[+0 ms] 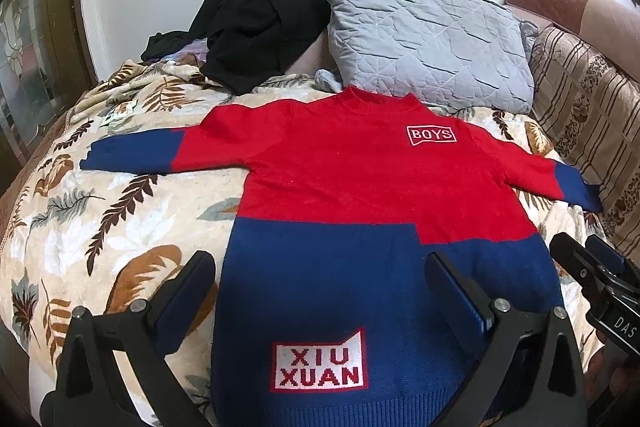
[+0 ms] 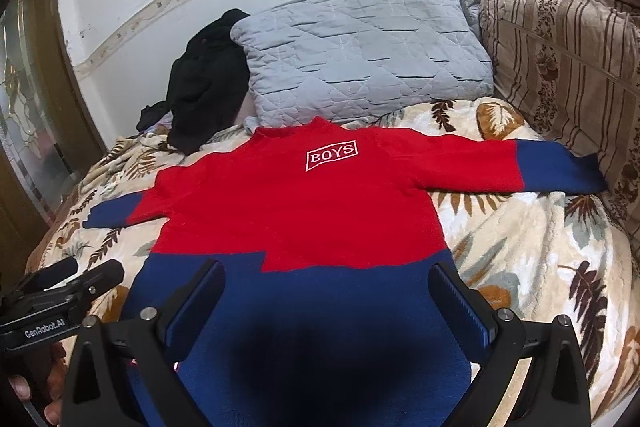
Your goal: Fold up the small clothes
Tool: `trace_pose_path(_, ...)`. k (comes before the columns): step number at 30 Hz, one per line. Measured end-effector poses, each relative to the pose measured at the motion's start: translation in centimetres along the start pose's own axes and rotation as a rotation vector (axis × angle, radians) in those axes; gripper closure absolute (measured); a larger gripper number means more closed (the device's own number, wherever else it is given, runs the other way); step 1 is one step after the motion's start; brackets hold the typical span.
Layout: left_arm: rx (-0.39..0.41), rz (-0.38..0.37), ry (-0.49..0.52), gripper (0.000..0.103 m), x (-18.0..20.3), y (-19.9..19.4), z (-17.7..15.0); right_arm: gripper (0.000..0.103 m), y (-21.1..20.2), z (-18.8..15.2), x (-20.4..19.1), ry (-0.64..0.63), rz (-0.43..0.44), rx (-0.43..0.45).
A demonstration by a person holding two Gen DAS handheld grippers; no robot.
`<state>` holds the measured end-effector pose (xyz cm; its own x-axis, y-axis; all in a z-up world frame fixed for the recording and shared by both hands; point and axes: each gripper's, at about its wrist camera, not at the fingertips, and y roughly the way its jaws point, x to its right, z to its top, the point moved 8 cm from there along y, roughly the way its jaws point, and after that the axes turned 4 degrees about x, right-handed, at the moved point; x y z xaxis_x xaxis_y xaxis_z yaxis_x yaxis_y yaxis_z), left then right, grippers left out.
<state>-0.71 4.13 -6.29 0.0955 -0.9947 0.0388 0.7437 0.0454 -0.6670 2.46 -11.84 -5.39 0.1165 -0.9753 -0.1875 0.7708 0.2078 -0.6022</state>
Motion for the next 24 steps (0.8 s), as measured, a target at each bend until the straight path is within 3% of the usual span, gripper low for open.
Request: trace_pose_path(24, -0.003, -0.004, -0.005, 0.0, 0.09, 0.42, 0.34, 0.0, 0.81, -0.11, -0.82, -0.007, 0.026, -0.019)
